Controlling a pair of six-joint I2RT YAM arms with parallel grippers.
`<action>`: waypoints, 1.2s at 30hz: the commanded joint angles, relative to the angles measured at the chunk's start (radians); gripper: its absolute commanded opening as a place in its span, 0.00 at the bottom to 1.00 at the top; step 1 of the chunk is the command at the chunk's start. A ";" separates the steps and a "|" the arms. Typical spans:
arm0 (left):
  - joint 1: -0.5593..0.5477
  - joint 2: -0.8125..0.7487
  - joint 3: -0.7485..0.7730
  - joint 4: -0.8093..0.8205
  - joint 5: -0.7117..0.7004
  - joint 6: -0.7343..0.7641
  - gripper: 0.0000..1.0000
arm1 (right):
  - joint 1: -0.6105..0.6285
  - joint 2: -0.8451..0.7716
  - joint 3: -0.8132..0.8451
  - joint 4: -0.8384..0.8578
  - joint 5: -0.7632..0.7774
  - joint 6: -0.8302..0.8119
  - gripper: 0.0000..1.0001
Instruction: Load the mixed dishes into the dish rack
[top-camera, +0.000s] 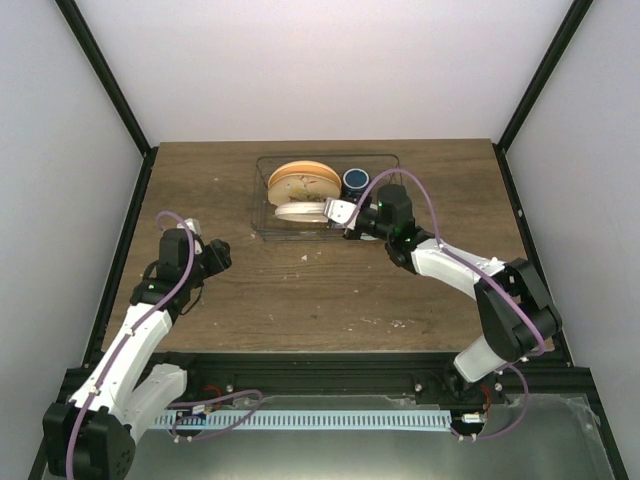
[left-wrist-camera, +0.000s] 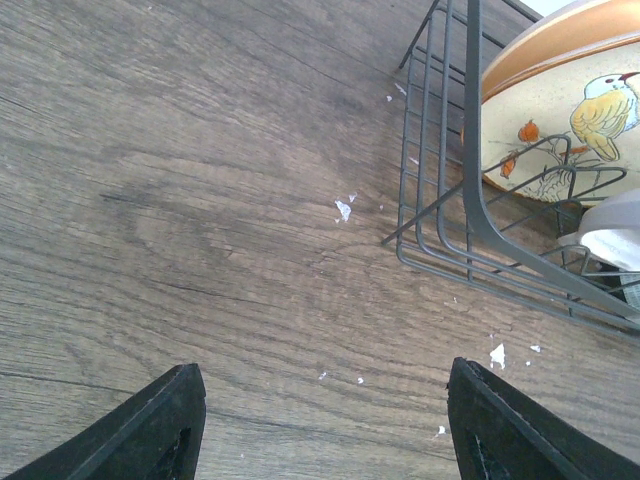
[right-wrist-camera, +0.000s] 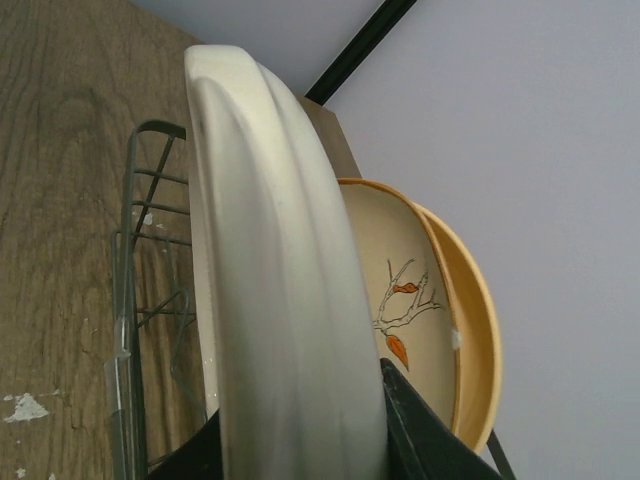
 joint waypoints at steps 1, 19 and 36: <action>0.003 0.010 -0.004 0.030 0.008 0.017 0.68 | -0.010 -0.011 0.095 0.145 -0.041 -0.004 0.01; 0.003 0.045 -0.005 0.042 0.017 0.022 0.68 | -0.029 0.143 0.265 -0.060 -0.106 -0.030 0.04; 0.003 0.041 -0.013 0.041 0.026 0.015 0.68 | -0.042 0.184 0.285 -0.132 -0.060 -0.052 0.28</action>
